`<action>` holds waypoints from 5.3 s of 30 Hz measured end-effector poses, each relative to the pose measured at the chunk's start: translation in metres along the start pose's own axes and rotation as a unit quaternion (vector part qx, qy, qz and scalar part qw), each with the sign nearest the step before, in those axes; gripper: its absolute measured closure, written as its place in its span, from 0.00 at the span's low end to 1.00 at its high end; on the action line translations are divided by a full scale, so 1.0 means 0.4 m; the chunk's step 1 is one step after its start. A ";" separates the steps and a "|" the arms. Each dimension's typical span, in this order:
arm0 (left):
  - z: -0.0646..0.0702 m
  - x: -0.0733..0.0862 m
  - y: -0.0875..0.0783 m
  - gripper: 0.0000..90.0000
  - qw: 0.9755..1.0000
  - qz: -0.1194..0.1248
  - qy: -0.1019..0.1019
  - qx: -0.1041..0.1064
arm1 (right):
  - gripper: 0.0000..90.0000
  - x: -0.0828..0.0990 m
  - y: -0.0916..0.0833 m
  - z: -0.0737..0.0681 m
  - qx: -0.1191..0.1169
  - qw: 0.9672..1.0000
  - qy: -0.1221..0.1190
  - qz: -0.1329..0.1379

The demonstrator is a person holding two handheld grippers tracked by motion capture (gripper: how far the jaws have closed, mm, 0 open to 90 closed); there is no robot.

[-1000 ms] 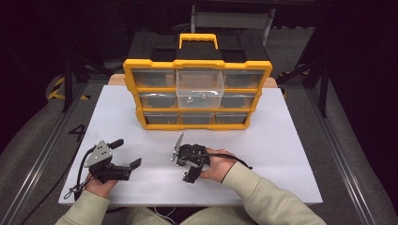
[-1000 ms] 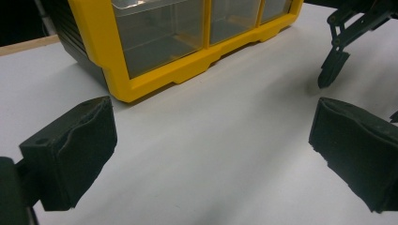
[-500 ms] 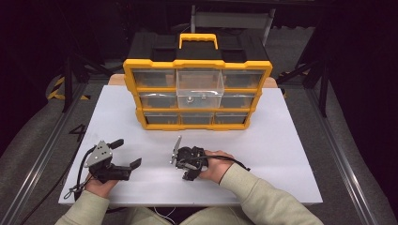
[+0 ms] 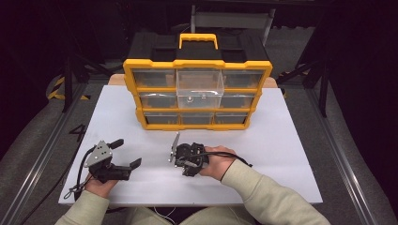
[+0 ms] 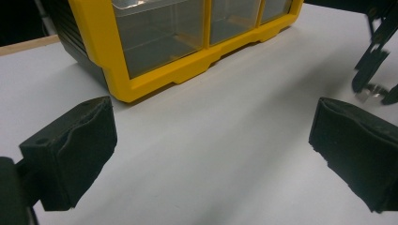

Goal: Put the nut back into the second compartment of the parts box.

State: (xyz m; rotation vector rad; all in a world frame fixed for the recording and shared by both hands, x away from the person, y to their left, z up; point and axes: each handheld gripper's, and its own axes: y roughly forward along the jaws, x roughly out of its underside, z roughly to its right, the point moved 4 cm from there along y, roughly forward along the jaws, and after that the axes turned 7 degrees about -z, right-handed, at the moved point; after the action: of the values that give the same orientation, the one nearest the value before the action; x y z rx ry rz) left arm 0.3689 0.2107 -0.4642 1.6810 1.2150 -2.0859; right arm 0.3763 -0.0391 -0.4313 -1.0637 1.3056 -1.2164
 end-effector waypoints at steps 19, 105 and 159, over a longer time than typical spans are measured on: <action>0.000 0.000 -0.001 0.02 1.000 0.001 0.001 0.000 | 0.78 -0.032 -0.272 -0.004 0.023 0.999 -0.029 0.023; -0.001 -0.001 -0.001 0.02 1.000 0.005 -0.001 0.001 | 0.77 -0.040 -0.577 0.323 0.097 0.989 0.108 0.024; -0.002 -0.011 -0.002 0.02 1.000 0.008 -0.003 0.001 | 0.00 0.391 -0.463 0.136 0.152 0.907 0.168 0.355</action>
State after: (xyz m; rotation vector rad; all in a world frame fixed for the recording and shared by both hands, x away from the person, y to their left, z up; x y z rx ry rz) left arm 0.3703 0.2103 -0.4600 1.6777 1.1931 -2.0826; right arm 0.4092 -0.2182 -0.2623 -0.1059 1.5129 -1.0004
